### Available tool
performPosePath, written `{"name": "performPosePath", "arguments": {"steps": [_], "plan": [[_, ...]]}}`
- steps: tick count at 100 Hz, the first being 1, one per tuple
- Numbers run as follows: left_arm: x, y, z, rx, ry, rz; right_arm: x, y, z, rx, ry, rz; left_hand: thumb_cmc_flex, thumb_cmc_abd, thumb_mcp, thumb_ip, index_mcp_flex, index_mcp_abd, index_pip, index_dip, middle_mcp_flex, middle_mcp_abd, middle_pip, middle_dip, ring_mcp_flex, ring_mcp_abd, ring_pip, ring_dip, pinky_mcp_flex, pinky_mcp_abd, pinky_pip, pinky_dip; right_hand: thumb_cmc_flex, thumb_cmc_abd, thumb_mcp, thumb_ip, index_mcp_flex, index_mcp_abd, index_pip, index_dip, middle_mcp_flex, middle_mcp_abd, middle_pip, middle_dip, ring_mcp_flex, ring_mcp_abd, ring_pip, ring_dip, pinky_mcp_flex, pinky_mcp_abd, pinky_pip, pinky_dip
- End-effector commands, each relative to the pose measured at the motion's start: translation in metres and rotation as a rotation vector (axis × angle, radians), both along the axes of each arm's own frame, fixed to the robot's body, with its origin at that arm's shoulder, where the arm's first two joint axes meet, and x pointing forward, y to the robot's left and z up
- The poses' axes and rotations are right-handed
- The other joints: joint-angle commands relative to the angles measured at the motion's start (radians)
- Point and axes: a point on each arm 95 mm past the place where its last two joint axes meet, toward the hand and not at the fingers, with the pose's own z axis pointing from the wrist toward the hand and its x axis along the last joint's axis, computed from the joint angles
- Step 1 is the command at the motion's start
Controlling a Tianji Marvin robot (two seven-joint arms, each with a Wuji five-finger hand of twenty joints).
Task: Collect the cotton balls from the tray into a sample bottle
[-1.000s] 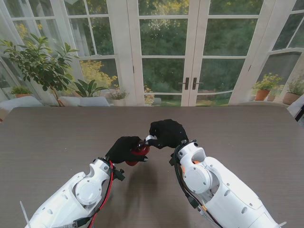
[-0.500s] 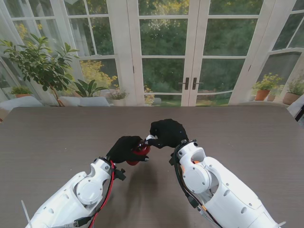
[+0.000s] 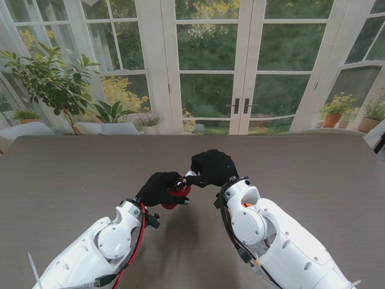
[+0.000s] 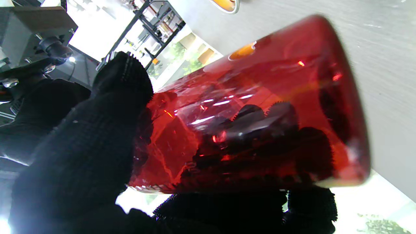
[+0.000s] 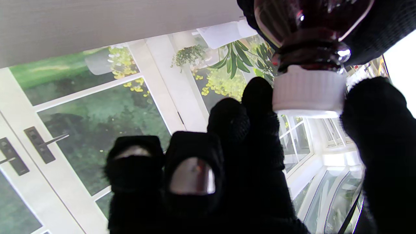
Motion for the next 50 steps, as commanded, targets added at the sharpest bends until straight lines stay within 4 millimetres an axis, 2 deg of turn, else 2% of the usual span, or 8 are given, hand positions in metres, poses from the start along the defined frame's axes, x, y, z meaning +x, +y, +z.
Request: {"name": "performPosePath", "arguments": {"steps": [1, 11, 23, 27, 29, 31, 35, 50], "plan": [[0.0026, -0.0059, 0.0066, -0.013, -0.008, -0.013, -0.0046, 0.0060, -0.0063, -0.012, 0.021, 0.021, 0.243, 0.184, 0.278, 0.058, 0.140, -0.310, 0.267, 0.050, 0.086, -0.174, 0.056, 0.014, 0.022, -0.049, 0.001, 0.006, -0.020, -0.088, -0.010, -0.013, 0.005, 0.015, 0.007, 0.052, 0.143, -0.180, 0.131, 0.051, -0.028, -0.002, -0.023, -0.009, 0.019, -0.025, 0.002, -0.012, -0.002, 0.023, 0.035, 0.027], [0.0024, -0.0058, 0.0068, -0.014, -0.008, -0.012, -0.0049, 0.0053, -0.0065, -0.016, 0.025, 0.025, 0.244, 0.184, 0.278, 0.057, 0.141, -0.307, 0.268, 0.050, 0.085, -0.171, 0.055, 0.014, 0.020, -0.047, -0.001, 0.006, -0.020, -0.088, -0.010, -0.013, -0.020, 0.020, -0.001, 0.062, 0.112, -0.162, 0.085, 0.058, -0.048, 0.003, -0.048, -0.021, 0.019, -0.030, -0.013, -0.018, -0.009, 0.022, 0.031, 0.028], [0.0023, -0.0055, 0.0069, -0.013, -0.008, -0.012, -0.0051, 0.0046, -0.0066, -0.019, 0.026, 0.026, 0.244, 0.183, 0.278, 0.057, 0.141, -0.307, 0.268, 0.050, 0.084, -0.171, 0.055, 0.014, 0.021, -0.047, 0.000, 0.006, -0.020, -0.088, -0.010, -0.013, -0.057, 0.038, -0.008, 0.101, 0.081, -0.133, 0.029, 0.092, -0.069, 0.010, -0.065, -0.031, 0.019, -0.023, -0.032, -0.026, -0.018, 0.021, 0.025, 0.030], [0.0023, -0.0054, 0.0070, -0.013, -0.008, -0.012, -0.0052, 0.0044, -0.0065, -0.020, 0.026, 0.027, 0.244, 0.184, 0.278, 0.057, 0.140, -0.308, 0.267, 0.050, 0.084, -0.173, 0.055, 0.014, 0.020, -0.047, 0.000, 0.006, -0.020, -0.088, -0.010, -0.013, -0.080, 0.049, -0.012, 0.146, 0.067, -0.118, -0.004, 0.124, -0.077, 0.012, -0.072, -0.039, 0.019, -0.024, -0.035, -0.027, -0.021, 0.019, 0.022, 0.031], [0.0023, -0.0054, 0.0071, -0.013, -0.008, -0.012, -0.0051, 0.0043, -0.0064, -0.021, 0.026, 0.027, 0.244, 0.184, 0.278, 0.057, 0.141, -0.309, 0.268, 0.051, 0.084, -0.172, 0.055, 0.014, 0.021, -0.047, 0.000, 0.006, -0.021, -0.088, -0.010, -0.013, -0.082, 0.052, -0.012, 0.151, 0.063, -0.115, -0.008, 0.128, -0.079, 0.012, -0.072, -0.039, 0.019, -0.024, -0.035, -0.027, -0.022, 0.018, 0.022, 0.032], [0.0023, -0.0054, 0.0071, -0.013, -0.008, -0.012, -0.0051, 0.0042, -0.0063, -0.021, 0.025, 0.028, 0.244, 0.184, 0.278, 0.057, 0.140, -0.308, 0.268, 0.050, 0.084, -0.172, 0.055, 0.014, 0.021, -0.047, 0.000, 0.006, -0.021, -0.088, -0.010, -0.013, -0.091, 0.058, -0.015, 0.180, 0.062, -0.108, -0.036, 0.177, -0.081, 0.012, -0.071, -0.043, 0.019, -0.026, -0.041, -0.029, -0.024, 0.017, 0.020, 0.033], [0.0023, -0.0055, 0.0072, -0.014, -0.007, -0.012, -0.0051, 0.0042, -0.0061, -0.022, 0.024, 0.028, 0.244, 0.184, 0.278, 0.057, 0.140, -0.310, 0.267, 0.050, 0.085, -0.171, 0.055, 0.014, 0.022, -0.048, 0.000, 0.006, -0.021, -0.089, -0.010, -0.013, -0.104, 0.066, -0.018, 0.219, 0.052, -0.097, -0.053, 0.211, -0.085, 0.012, -0.074, -0.046, 0.019, -0.025, -0.043, -0.029, -0.026, 0.017, 0.018, 0.034], [0.0021, -0.0054, 0.0074, -0.013, -0.006, -0.013, -0.0050, 0.0036, -0.0059, -0.023, 0.022, 0.027, 0.244, 0.184, 0.278, 0.057, 0.140, -0.308, 0.268, 0.050, 0.085, -0.172, 0.055, 0.014, 0.022, -0.048, 0.000, 0.006, -0.019, -0.089, -0.010, -0.013, -0.126, 0.084, -0.034, 0.218, 0.011, -0.072, -0.081, 0.220, -0.098, 0.013, -0.081, -0.050, 0.019, -0.021, -0.055, -0.035, -0.034, 0.013, 0.013, 0.034]]}}
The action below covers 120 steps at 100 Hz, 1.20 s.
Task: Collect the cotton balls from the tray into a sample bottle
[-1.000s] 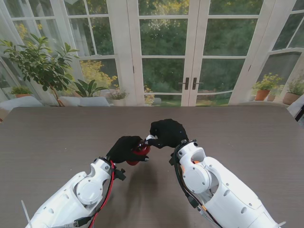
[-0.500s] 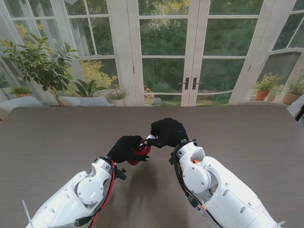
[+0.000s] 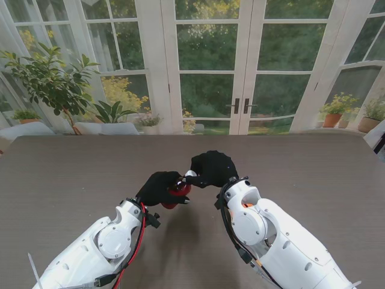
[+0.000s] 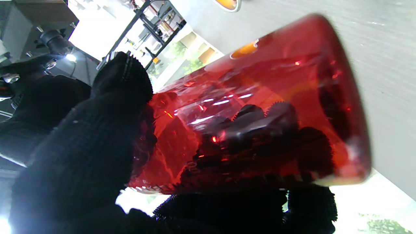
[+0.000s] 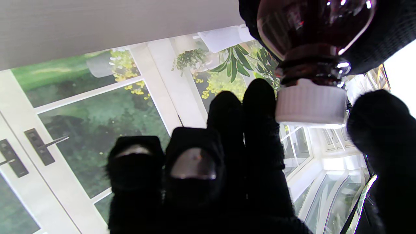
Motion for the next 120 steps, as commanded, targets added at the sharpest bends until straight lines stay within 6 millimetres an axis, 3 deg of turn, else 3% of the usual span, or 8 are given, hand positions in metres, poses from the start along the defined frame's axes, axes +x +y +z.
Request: {"name": "performPosePath", "arguments": {"steps": [1, 35, 58, 120], "plan": [[0.0017, -0.0050, 0.0061, -0.009, -0.005, -0.013, -0.0045, 0.0043, -0.0044, -0.006, 0.017, 0.019, 0.244, 0.184, 0.278, 0.057, 0.140, -0.308, 0.266, 0.050, 0.085, -0.172, 0.055, 0.014, 0.022, -0.048, 0.000, 0.006, -0.020, -0.089, -0.010, -0.013, -0.039, 0.024, -0.020, 0.038, 0.008, -0.066, -0.024, 0.028, -0.046, 0.001, -0.008, -0.006, 0.019, -0.021, 0.002, -0.013, -0.010, 0.013, 0.014, 0.032], [0.0000, -0.0038, 0.0060, -0.004, 0.001, -0.013, -0.0036, 0.0030, -0.0030, 0.009, 0.013, 0.012, 0.245, 0.183, 0.278, 0.057, 0.141, -0.306, 0.266, 0.050, 0.085, -0.170, 0.055, 0.013, 0.022, -0.046, 0.000, 0.006, -0.020, -0.087, -0.010, -0.013, -0.069, 0.064, -0.061, 0.041, -0.118, 0.007, -0.144, -0.013, -0.068, 0.006, -0.020, -0.022, 0.019, -0.015, -0.021, -0.022, -0.020, 0.010, 0.008, 0.036], [-0.0007, -0.0034, 0.0060, -0.003, 0.005, -0.014, -0.0035, 0.0028, -0.0026, 0.023, -0.003, 0.010, 0.244, 0.183, 0.278, 0.057, 0.141, -0.305, 0.265, 0.049, 0.086, -0.170, 0.056, 0.013, 0.022, -0.044, 0.000, 0.006, -0.021, -0.086, -0.010, -0.013, -0.030, 0.067, -0.032, 0.048, -0.063, 0.002, -0.115, -0.009, -0.032, 0.002, -0.007, -0.027, 0.019, -0.011, 0.004, -0.010, -0.006, 0.015, 0.016, 0.037], [-0.0005, -0.0033, 0.0063, -0.003, 0.008, -0.010, -0.0043, 0.0010, -0.0006, 0.011, -0.003, 0.024, 0.244, 0.183, 0.277, 0.056, 0.140, -0.306, 0.266, 0.051, 0.085, -0.171, 0.055, 0.014, 0.021, -0.045, 0.001, 0.006, -0.021, -0.088, -0.010, -0.013, -0.044, 0.058, -0.037, 0.043, -0.107, 0.003, -0.137, -0.019, -0.041, -0.001, -0.012, -0.029, 0.019, -0.014, -0.009, -0.015, -0.012, 0.010, 0.012, 0.034]]}}
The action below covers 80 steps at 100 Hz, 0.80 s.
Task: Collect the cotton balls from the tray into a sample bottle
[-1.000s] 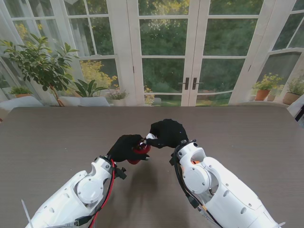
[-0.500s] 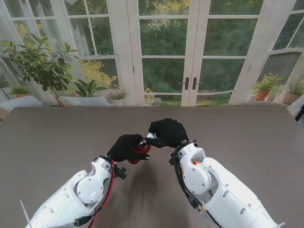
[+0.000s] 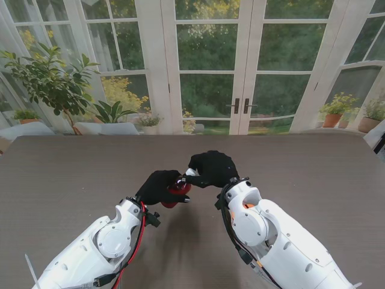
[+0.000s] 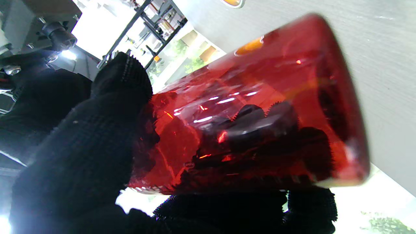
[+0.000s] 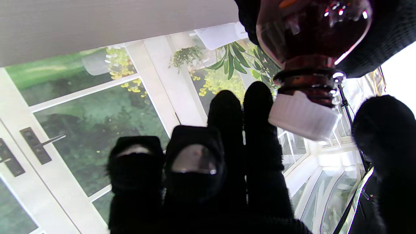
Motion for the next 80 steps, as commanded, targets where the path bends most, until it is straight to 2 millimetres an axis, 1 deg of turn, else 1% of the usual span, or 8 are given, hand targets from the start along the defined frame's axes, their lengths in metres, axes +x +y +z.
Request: {"name": "performPosePath", "arguments": {"steps": [1, 32, 44, 46, 56, 59, 72, 80], "plan": [[0.0000, -0.0029, 0.0009, 0.002, 0.007, -0.013, -0.0028, 0.0025, -0.0006, -0.004, 0.009, 0.015, 0.244, 0.183, 0.277, 0.056, 0.140, -0.306, 0.266, 0.051, 0.085, -0.172, 0.055, 0.014, 0.021, -0.047, 0.001, 0.006, -0.021, -0.088, -0.010, -0.013, -0.022, 0.011, 0.007, 0.034, -0.018, 0.004, -0.006, -0.016, -0.003, -0.003, 0.003, -0.003, 0.019, -0.014, 0.016, -0.013, 0.001, 0.010, 0.015, 0.023], [0.0002, -0.0033, 0.0010, 0.002, 0.006, -0.012, -0.0037, 0.0021, 0.0005, 0.005, 0.005, 0.022, 0.245, 0.183, 0.278, 0.056, 0.141, -0.306, 0.266, 0.050, 0.085, -0.171, 0.055, 0.014, 0.022, -0.046, 0.000, 0.006, -0.021, -0.088, -0.010, -0.013, -0.022, 0.019, 0.006, 0.036, -0.014, 0.001, -0.012, -0.023, -0.002, -0.001, 0.004, -0.003, 0.018, -0.008, 0.018, -0.012, 0.001, 0.010, 0.014, 0.024], [0.0001, -0.0032, 0.0009, 0.003, 0.007, -0.012, -0.0040, 0.0017, 0.0010, 0.006, 0.004, 0.023, 0.244, 0.184, 0.278, 0.056, 0.140, -0.306, 0.265, 0.050, 0.086, -0.170, 0.056, 0.014, 0.022, -0.048, 0.000, 0.006, -0.021, -0.089, -0.010, -0.013, -0.018, 0.042, 0.004, 0.039, 0.001, -0.001, -0.009, -0.024, 0.002, 0.000, 0.003, -0.004, 0.018, -0.008, 0.019, -0.011, -0.001, 0.011, 0.014, 0.024], [0.0001, -0.0032, 0.0009, 0.003, 0.007, -0.012, -0.0040, 0.0016, 0.0011, 0.006, 0.005, 0.023, 0.244, 0.183, 0.278, 0.056, 0.141, -0.307, 0.266, 0.050, 0.086, -0.171, 0.056, 0.014, 0.022, -0.046, 0.000, 0.006, -0.020, -0.089, -0.010, -0.013, -0.016, 0.060, 0.002, 0.040, 0.008, -0.003, -0.008, -0.024, 0.003, 0.001, 0.003, -0.004, 0.019, -0.006, 0.019, -0.011, -0.001, 0.012, 0.013, 0.024], [0.0002, -0.0032, 0.0010, 0.004, 0.006, -0.011, -0.0045, 0.0007, 0.0014, 0.005, 0.005, 0.026, 0.244, 0.184, 0.278, 0.056, 0.141, -0.305, 0.266, 0.050, 0.085, -0.171, 0.055, 0.013, 0.021, -0.047, 0.000, 0.006, -0.021, -0.089, -0.010, -0.013, -0.010, 0.082, -0.001, 0.044, 0.011, -0.002, -0.011, -0.025, 0.006, -0.001, 0.002, -0.005, 0.019, -0.007, 0.020, -0.011, -0.001, 0.012, 0.014, 0.025], [0.0003, -0.0031, 0.0010, 0.004, 0.006, -0.011, -0.0046, 0.0004, 0.0016, 0.003, 0.004, 0.027, 0.245, 0.183, 0.278, 0.057, 0.141, -0.306, 0.266, 0.050, 0.086, -0.171, 0.055, 0.014, 0.021, -0.044, 0.000, 0.006, -0.021, -0.089, -0.010, -0.013, -0.008, 0.098, -0.001, 0.046, 0.011, -0.003, -0.011, -0.025, 0.007, -0.002, 0.002, -0.005, 0.019, -0.012, 0.020, -0.011, 0.000, 0.011, 0.014, 0.025], [0.0008, -0.0031, 0.0014, 0.005, 0.005, -0.010, -0.0048, -0.0006, 0.0017, 0.004, 0.007, 0.029, 0.245, 0.183, 0.279, 0.057, 0.141, -0.304, 0.265, 0.050, 0.085, -0.170, 0.055, 0.014, 0.021, -0.044, 0.000, 0.006, -0.021, -0.089, -0.010, -0.013, 0.004, 0.137, -0.002, 0.053, 0.022, -0.001, -0.008, -0.024, 0.012, 0.002, 0.002, -0.006, 0.019, -0.004, 0.023, -0.009, -0.001, 0.013, 0.016, 0.025], [0.0012, -0.0030, 0.0017, 0.004, 0.003, -0.010, -0.0050, -0.0010, 0.0017, 0.004, 0.009, 0.029, 0.246, 0.183, 0.279, 0.057, 0.141, -0.304, 0.266, 0.051, 0.085, -0.170, 0.055, 0.014, 0.020, -0.045, 0.000, 0.006, -0.022, -0.088, -0.010, -0.013, 0.014, 0.139, 0.006, 0.056, 0.033, -0.002, -0.005, -0.023, 0.015, 0.000, 0.001, -0.006, 0.019, -0.004, 0.025, -0.009, 0.001, 0.017, 0.016, 0.025]]}}
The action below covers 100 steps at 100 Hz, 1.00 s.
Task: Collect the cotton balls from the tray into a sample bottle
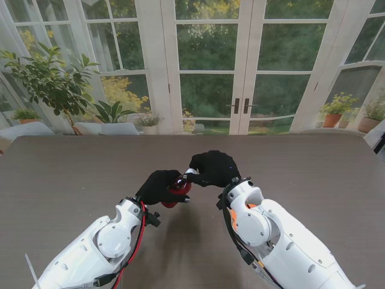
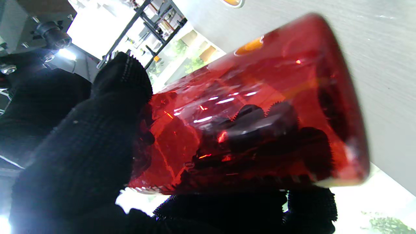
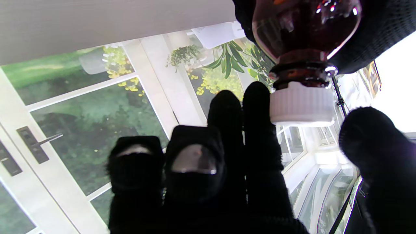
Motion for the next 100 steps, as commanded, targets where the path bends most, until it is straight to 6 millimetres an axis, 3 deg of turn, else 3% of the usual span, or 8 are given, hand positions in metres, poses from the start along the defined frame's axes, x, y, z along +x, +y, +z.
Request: {"name": "performPosePath", "arguments": {"steps": [1, 32, 46, 78, 100], "plan": [[0.0009, -0.0027, 0.0015, 0.003, 0.004, -0.011, -0.0034, 0.0030, -0.0011, -0.003, 0.011, 0.016, 0.245, 0.183, 0.279, 0.057, 0.141, -0.304, 0.266, 0.050, 0.085, -0.170, 0.055, 0.014, 0.020, -0.045, 0.000, 0.006, -0.022, -0.088, -0.010, -0.013, 0.012, 0.020, 0.007, 0.040, 0.036, -0.009, 0.011, -0.012, 0.015, 0.000, 0.001, -0.006, 0.019, -0.005, 0.025, -0.009, 0.001, 0.016, 0.017, 0.025], [0.0007, -0.0017, 0.0016, 0.002, 0.003, -0.009, -0.0024, 0.0032, -0.0014, -0.010, 0.014, 0.012, 0.245, 0.184, 0.278, 0.057, 0.140, -0.306, 0.265, 0.051, 0.084, -0.171, 0.055, 0.014, 0.020, -0.046, 0.000, 0.006, -0.021, -0.090, -0.010, -0.013, 0.010, -0.012, 0.011, 0.034, 0.014, 0.002, 0.002, -0.013, 0.015, -0.001, 0.000, -0.006, 0.019, -0.006, 0.028, -0.008, 0.005, 0.016, 0.018, 0.023], [0.0007, -0.0014, 0.0016, 0.002, 0.003, -0.009, -0.0021, 0.0029, -0.0003, -0.011, 0.012, 0.006, 0.245, 0.183, 0.278, 0.057, 0.141, -0.305, 0.265, 0.051, 0.085, -0.172, 0.055, 0.014, 0.021, -0.046, 0.000, 0.006, -0.022, -0.091, -0.011, -0.013, -0.022, -0.024, -0.013, 0.029, -0.042, 0.028, -0.014, -0.016, 0.004, -0.001, 0.000, -0.004, 0.018, -0.006, 0.022, -0.011, 0.002, 0.014, 0.016, 0.022], [0.0010, -0.0015, 0.0017, 0.001, 0.003, -0.013, -0.0012, 0.0022, 0.0019, -0.002, 0.012, -0.006, 0.244, 0.184, 0.277, 0.056, 0.141, -0.308, 0.266, 0.050, 0.085, -0.173, 0.055, 0.014, 0.022, -0.047, 0.000, 0.006, -0.021, -0.091, -0.011, -0.013, -0.059, 0.004, -0.063, 0.030, -0.136, 0.088, -0.049, -0.038, -0.017, 0.006, 0.000, -0.004, 0.019, -0.005, 0.017, -0.013, -0.006, 0.010, 0.016, 0.024], [0.0005, -0.0009, 0.0017, 0.004, 0.005, -0.013, 0.0000, -0.0011, 0.0049, 0.014, 0.013, -0.014, 0.245, 0.184, 0.278, 0.057, 0.141, -0.307, 0.266, 0.050, 0.086, -0.170, 0.056, 0.014, 0.021, -0.047, 0.000, 0.006, -0.021, -0.090, -0.011, -0.013, -0.074, 0.037, -0.095, 0.032, -0.198, 0.077, -0.087, -0.065, -0.042, 0.003, -0.003, -0.007, 0.017, 0.001, 0.000, -0.021, -0.020, 0.005, 0.012, 0.027]]}}
